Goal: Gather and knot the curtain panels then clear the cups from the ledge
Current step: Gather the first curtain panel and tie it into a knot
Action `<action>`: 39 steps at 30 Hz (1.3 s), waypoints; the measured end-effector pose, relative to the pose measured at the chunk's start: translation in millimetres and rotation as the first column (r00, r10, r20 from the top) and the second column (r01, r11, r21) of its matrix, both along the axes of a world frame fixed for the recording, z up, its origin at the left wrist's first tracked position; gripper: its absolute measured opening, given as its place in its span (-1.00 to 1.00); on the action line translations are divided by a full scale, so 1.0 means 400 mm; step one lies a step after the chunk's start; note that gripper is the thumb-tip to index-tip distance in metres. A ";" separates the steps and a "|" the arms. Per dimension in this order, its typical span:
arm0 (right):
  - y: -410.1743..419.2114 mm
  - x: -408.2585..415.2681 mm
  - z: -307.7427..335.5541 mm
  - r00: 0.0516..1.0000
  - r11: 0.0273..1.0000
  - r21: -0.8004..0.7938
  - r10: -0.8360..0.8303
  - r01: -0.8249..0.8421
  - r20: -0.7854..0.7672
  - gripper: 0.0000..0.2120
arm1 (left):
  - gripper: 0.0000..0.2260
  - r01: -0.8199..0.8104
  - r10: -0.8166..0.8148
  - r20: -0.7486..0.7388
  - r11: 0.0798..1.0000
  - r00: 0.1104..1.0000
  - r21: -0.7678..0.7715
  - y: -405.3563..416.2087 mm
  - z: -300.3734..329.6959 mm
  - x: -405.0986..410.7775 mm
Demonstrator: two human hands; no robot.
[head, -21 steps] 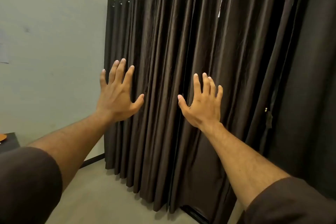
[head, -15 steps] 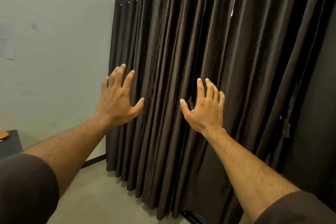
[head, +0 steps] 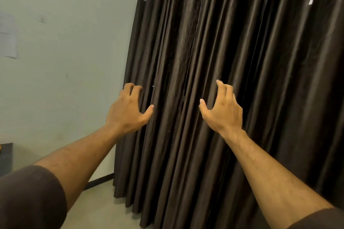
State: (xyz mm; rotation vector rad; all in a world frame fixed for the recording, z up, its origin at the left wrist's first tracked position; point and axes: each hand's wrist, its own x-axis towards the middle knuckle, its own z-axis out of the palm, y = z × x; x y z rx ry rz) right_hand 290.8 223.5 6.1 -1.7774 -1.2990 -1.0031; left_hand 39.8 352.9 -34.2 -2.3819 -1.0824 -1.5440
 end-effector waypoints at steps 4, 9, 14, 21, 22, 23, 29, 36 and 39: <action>0.225 0.041 0.014 1.000 1.000 0.008 0.011 -0.011 -0.005 -0.27 | -0.41 -0.021 0.022 0.006 0.999 1.000 -0.036 0.215 -0.002 0.039; 0.510 0.102 -0.001 0.999 0.999 0.014 0.045 -0.045 -0.023 -0.26 | -0.43 -0.041 0.040 -0.007 0.995 0.999 -0.086 0.470 -0.027 0.091; 0.818 0.166 -0.031 0.994 0.995 0.014 0.100 -0.100 -0.040 -0.25 | -0.40 -0.071 0.068 -0.036 0.992 0.997 -0.102 0.736 -0.059 0.147; 1.286 0.237 0.030 0.980 0.981 0.030 0.190 -0.189 -0.048 -0.25 | -0.35 -0.101 0.093 -0.064 0.986 0.994 -0.130 1.155 -0.013 0.233; 1.350 0.243 0.044 0.980 0.980 0.031 0.196 -0.195 -0.043 -0.25 | -0.35 -0.100 0.093 -0.064 0.987 0.994 -0.129 1.211 0.001 0.243; 1.412 0.246 0.060 0.978 0.979 0.030 0.202 -0.201 -0.040 -0.26 | -0.34 -0.100 0.092 -0.065 0.987 0.994 -0.126 1.268 0.014 0.252; 1.727 0.239 0.114 0.970 0.969 0.047 0.243 -0.242 -0.007 -0.26 | -0.30 -0.105 0.102 -0.029 0.990 0.994 -0.095 1.591 0.074 0.278; 2.049 0.218 0.180 0.976 0.967 0.128 0.218 -0.218 0.016 -0.26 | -0.27 -0.056 0.057 0.038 0.998 0.998 -0.015 1.975 0.174 0.294; 2.177 0.205 0.231 0.981 0.965 0.176 0.194 -0.195 0.027 -0.25 | -0.29 -0.008 0.007 0.054 0.999 0.999 0.035 2.127 0.245 0.307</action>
